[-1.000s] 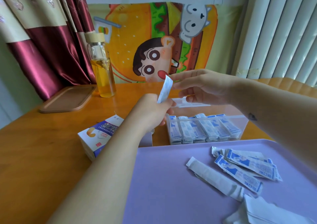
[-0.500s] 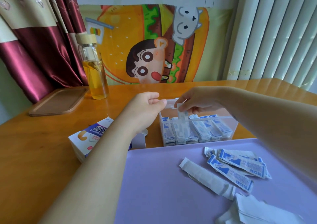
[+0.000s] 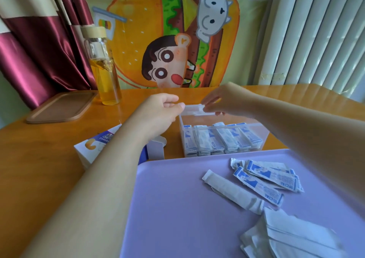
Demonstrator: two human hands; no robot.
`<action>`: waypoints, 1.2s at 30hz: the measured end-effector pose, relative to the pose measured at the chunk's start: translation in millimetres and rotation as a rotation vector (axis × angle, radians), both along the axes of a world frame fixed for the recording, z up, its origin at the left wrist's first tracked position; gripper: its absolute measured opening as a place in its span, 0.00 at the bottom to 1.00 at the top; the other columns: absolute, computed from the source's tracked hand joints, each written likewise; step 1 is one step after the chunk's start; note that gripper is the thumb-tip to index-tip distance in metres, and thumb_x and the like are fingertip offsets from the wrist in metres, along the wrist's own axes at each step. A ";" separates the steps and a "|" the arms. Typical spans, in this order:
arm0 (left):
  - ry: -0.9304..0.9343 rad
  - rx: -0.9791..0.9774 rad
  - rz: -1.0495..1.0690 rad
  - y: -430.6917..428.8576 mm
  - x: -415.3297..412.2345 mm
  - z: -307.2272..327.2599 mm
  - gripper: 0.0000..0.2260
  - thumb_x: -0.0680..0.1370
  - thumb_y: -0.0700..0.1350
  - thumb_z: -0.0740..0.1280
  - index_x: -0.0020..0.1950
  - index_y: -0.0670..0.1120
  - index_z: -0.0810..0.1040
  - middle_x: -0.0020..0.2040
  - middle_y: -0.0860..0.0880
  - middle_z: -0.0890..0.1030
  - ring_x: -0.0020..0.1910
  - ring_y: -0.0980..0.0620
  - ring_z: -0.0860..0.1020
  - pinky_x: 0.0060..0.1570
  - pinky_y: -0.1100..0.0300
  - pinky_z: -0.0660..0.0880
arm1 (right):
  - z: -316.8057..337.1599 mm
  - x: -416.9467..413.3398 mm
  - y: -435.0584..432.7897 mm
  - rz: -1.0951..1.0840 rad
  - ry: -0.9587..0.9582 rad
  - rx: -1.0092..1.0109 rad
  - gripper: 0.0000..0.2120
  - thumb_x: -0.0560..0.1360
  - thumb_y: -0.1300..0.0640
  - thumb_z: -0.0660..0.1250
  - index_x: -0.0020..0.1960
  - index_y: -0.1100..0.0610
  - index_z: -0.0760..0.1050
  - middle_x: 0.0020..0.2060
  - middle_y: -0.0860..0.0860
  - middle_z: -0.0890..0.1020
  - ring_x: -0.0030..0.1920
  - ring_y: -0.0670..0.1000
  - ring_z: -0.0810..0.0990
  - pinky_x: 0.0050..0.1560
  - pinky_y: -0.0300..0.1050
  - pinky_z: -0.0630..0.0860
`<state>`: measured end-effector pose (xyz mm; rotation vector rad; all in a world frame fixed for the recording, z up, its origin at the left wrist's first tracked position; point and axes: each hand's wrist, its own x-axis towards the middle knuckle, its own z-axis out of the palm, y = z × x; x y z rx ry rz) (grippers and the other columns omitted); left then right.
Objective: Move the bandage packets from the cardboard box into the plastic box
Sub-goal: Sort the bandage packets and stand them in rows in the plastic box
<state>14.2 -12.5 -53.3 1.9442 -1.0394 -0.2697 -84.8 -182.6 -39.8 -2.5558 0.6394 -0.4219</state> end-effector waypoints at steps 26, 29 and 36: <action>0.040 -0.036 0.007 54.5 -61.3 -35.1 0.05 0.79 0.48 0.63 0.54 0.57 0.74 0.46 0.61 0.77 0.42 0.62 0.78 0.35 0.69 0.69 | -33.2 -65.6 77.6 0.218 0.842 -0.186 0.17 0.68 0.45 0.72 0.39 0.59 0.74 0.33 0.52 0.75 0.34 0.53 0.71 0.32 0.42 0.64; 0.015 -0.021 0.003 56.8 -59.8 -36.2 0.05 0.79 0.47 0.63 0.53 0.57 0.75 0.46 0.61 0.77 0.42 0.62 0.78 0.36 0.70 0.69 | -32.2 -70.1 79.4 0.232 0.745 -0.183 0.17 0.69 0.46 0.71 0.44 0.60 0.78 0.36 0.52 0.77 0.36 0.51 0.72 0.33 0.40 0.63; 0.283 -0.092 0.067 53.2 -65.4 -37.6 0.15 0.79 0.52 0.62 0.66 0.56 0.70 0.59 0.56 0.72 0.57 0.56 0.72 0.58 0.57 0.73 | -34.5 -62.1 92.5 0.025 -0.080 0.202 0.10 0.68 0.60 0.72 0.33 0.56 0.71 0.26 0.48 0.74 0.24 0.43 0.70 0.25 0.33 0.64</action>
